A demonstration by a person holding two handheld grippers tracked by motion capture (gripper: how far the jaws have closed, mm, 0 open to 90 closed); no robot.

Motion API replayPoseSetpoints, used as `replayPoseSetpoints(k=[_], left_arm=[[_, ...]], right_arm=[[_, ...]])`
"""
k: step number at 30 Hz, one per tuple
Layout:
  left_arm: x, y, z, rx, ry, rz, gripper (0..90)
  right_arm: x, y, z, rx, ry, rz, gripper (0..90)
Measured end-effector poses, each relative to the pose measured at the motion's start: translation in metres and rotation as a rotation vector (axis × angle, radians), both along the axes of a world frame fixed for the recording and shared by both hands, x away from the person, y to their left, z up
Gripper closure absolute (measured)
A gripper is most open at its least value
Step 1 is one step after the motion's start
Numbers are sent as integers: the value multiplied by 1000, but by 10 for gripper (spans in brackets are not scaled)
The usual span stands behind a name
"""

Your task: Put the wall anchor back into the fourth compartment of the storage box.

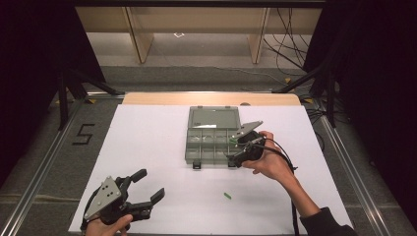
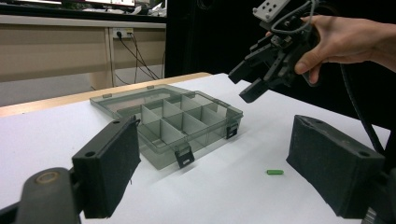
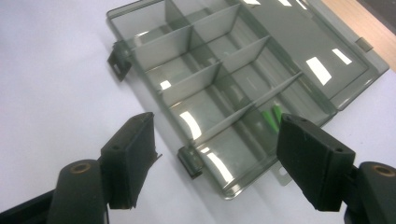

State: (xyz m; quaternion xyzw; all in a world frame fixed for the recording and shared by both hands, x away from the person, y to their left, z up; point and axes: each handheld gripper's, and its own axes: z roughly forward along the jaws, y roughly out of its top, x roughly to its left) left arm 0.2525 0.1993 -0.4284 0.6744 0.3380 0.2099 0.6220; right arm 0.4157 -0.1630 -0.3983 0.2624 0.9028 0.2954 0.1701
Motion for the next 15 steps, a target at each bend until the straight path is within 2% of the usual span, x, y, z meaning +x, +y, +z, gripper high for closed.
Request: replayPoseSetpoints(k=[2, 4, 7, 15], left_arm=[[0, 0, 0, -1, 1, 0, 160], [0, 0, 0, -2, 1, 0, 159], [0, 0, 0, -2, 1, 0, 159], [0, -1, 0, -2, 1, 0, 159]], right_arm=[[-5, 0, 0, -7, 19, 8, 290], [-8, 0, -2, -9, 8, 12, 290], [-14, 1, -3, -20, 34, 26, 290], [-28, 5, -6, -41, 36, 60, 286]])
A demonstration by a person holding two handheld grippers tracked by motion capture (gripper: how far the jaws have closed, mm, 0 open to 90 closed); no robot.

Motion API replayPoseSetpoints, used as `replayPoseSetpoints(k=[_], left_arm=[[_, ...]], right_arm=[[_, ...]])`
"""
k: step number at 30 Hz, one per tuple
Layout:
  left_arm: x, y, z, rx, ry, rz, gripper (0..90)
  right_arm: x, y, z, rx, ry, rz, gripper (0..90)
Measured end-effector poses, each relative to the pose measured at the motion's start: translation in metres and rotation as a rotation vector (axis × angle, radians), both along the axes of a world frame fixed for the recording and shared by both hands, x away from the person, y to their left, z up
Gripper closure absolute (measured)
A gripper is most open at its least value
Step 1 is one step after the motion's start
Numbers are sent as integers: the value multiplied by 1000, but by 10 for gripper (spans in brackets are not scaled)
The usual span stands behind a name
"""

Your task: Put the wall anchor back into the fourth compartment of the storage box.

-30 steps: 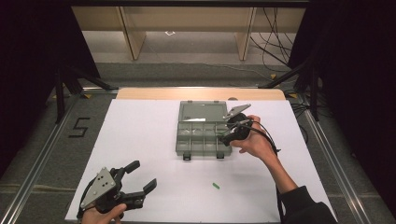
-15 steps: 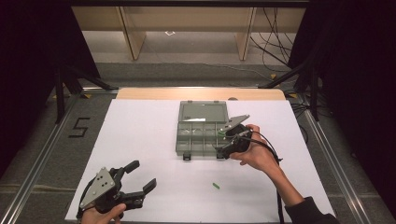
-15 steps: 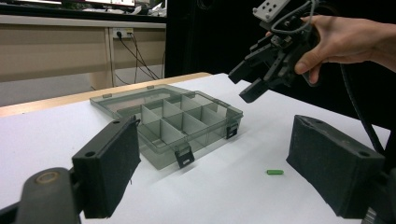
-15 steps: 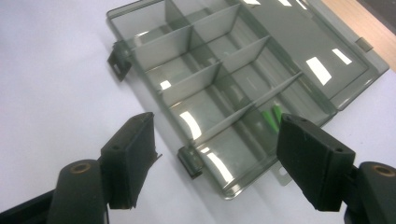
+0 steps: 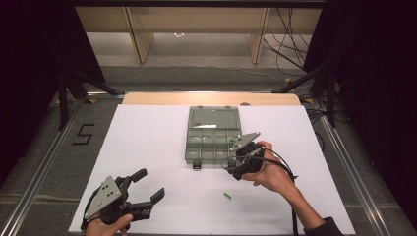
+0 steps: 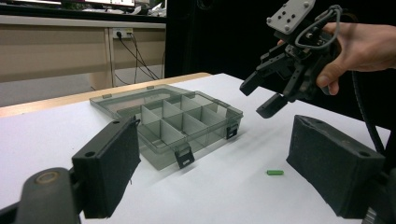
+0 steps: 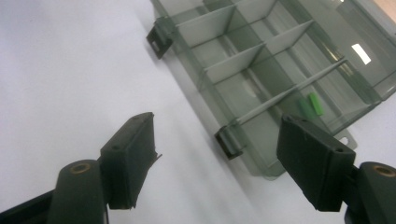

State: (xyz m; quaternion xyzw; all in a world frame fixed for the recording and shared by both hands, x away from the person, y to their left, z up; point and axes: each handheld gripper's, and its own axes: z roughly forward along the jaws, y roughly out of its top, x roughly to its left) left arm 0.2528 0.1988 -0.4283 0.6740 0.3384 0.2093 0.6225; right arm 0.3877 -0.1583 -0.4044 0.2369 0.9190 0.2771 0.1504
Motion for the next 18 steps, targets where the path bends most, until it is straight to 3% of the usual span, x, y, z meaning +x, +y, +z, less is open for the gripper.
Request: replayPoseSetpoints(k=[13, 18], left_arm=[[1, -1, -1, -19, -8, -5, 159], [1, -1, -1, -13, -10, -10, 160]], right_arm=[[-24, 6, -13, -45, 65, 57, 280], [-30, 8, -18, -61, 99, 73, 320]])
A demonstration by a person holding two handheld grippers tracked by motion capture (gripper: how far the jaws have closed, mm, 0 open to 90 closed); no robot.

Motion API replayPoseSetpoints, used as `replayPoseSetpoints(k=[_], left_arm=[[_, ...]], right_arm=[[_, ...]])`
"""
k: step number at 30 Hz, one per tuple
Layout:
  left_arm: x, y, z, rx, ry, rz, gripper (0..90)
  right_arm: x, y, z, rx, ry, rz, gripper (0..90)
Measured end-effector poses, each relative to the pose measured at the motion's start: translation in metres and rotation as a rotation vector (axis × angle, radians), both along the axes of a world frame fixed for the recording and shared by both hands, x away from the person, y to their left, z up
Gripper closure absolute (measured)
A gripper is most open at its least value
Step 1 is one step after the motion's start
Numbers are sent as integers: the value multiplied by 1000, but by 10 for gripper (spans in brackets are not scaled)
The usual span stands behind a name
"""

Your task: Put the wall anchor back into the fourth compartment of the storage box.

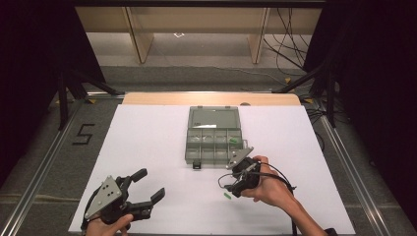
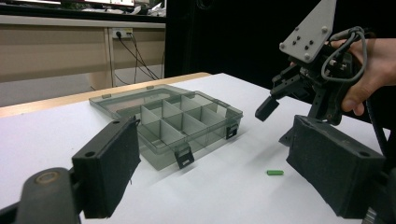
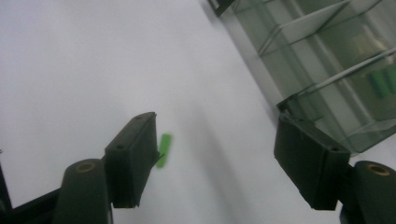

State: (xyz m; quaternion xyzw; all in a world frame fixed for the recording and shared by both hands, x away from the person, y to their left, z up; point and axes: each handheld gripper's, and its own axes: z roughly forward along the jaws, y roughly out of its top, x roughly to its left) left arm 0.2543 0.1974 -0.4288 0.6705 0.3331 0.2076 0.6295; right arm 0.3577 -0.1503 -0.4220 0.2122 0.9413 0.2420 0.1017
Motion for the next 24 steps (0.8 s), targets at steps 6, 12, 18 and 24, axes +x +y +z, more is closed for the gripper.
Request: replayPoseSetpoints(k=[6, 12, 18, 24], left_arm=[[0, 0, 1, 12, 6, 4, 159], [0, 0, 1, 6, 6, 3, 159], [0, -1, 1, 5, 7, 2, 160], [0, -1, 1, 8, 5, -2, 160]], right_arm=[[-4, 4, -10, -28, 45, 24, 374], [-6, 7, -18, -55, 78, 48, 424], [-7, 10, -25, -77, 101, 69, 523], [-7, 13, -30, -92, 126, 81, 583]])
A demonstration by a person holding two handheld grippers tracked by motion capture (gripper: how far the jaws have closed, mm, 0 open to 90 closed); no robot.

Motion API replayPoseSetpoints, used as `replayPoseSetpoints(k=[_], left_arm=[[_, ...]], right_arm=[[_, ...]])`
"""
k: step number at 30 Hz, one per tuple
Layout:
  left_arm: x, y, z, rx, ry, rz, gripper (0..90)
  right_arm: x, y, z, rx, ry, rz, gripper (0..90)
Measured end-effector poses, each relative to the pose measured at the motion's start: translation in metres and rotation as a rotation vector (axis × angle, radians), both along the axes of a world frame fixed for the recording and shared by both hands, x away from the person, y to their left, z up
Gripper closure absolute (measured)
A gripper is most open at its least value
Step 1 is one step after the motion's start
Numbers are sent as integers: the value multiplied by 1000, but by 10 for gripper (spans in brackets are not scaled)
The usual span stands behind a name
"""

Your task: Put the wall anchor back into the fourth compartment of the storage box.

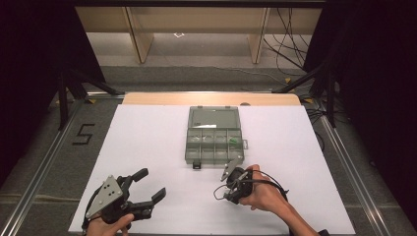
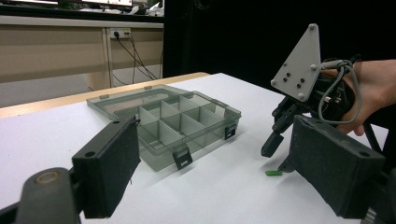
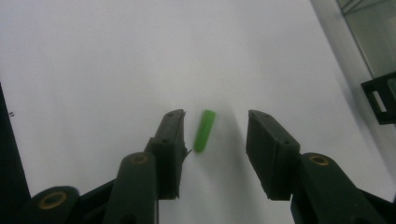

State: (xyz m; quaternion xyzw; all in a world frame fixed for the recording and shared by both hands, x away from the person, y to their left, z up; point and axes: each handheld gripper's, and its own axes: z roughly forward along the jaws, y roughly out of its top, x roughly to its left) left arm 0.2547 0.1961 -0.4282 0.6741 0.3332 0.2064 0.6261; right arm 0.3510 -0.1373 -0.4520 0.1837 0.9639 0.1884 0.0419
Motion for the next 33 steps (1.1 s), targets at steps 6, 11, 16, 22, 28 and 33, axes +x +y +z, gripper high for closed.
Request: replayPoseSetpoints(k=[6, 11, 16, 22, 28, 33], left_arm=[[0, 0, 0, 4, -2, -4, 160], [0, 0, 0, -1, -4, -7, 160], [1, -1, 0, 6, 2, -11, 161], [1, -1, 0, 0, 4, -6, 160], [1, -1, 0, 1, 0, -9, 161], [1, -1, 0, -2, 1, -7, 161]], right_arm=[[-1, 4, -3, -14, 25, 21, 656], [1, 4, -6, -29, 39, 19, 724], [2, 5, -8, -46, 45, 26, 814], [5, 6, -8, -44, 69, 17, 842], [4, 6, -7, -51, 50, 16, 843], [7, 1, 6, -14, -2, 5, 843]])
